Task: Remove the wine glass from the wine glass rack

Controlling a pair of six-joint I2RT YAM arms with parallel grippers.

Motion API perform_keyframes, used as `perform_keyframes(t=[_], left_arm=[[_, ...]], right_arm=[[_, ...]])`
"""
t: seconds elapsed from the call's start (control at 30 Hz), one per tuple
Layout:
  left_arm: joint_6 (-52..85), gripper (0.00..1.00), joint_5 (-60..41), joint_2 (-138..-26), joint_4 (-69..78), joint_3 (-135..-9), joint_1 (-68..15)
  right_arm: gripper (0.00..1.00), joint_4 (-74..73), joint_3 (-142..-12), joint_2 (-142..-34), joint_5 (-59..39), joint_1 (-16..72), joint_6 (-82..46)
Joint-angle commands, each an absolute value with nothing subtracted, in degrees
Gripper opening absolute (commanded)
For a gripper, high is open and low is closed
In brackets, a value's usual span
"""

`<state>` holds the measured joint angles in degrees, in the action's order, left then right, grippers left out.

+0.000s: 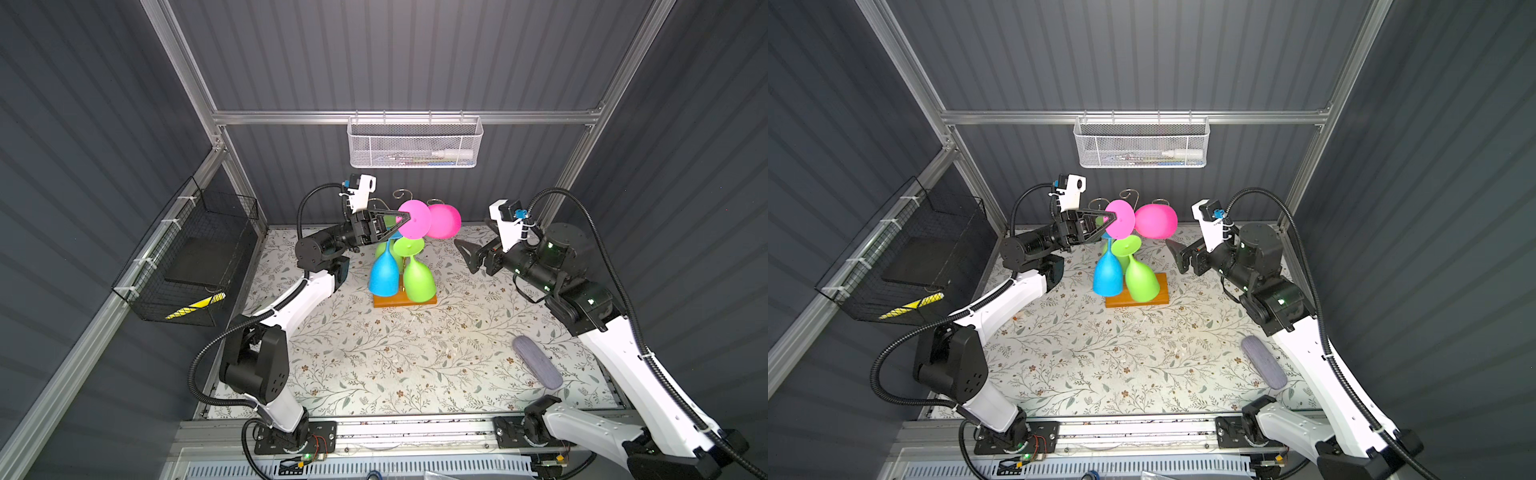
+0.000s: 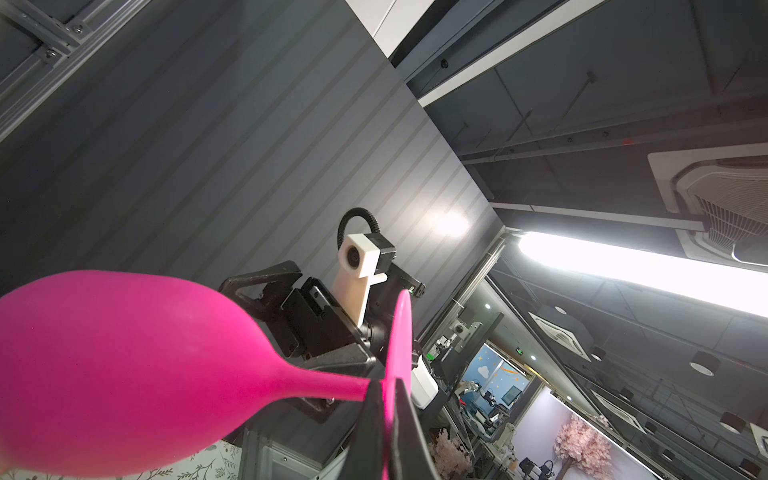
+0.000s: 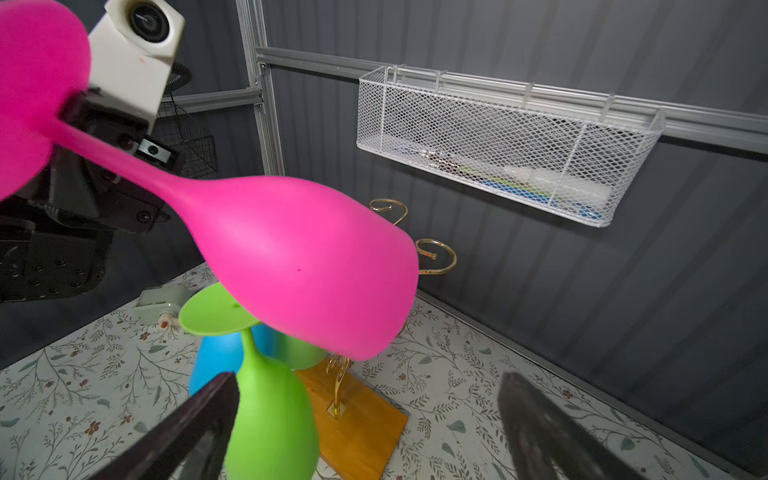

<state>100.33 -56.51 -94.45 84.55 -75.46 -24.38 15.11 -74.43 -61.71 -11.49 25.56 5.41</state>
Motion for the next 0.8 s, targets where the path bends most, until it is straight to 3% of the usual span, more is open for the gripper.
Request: perform_keyframes(t=[0.0,0.77], left_arm=[[100.5,0.00,-55.8,-93.1,87.6,-75.0,-24.8],[102.5,0.00,-55.7,-94.4,87.6,-78.0,-24.9]], right_arm=[[0.99,14.8,-73.9,-62.1,-12.0,25.6,6.4],[0.99,9.3,-72.4,-61.7,-10.6,25.6,12.6]])
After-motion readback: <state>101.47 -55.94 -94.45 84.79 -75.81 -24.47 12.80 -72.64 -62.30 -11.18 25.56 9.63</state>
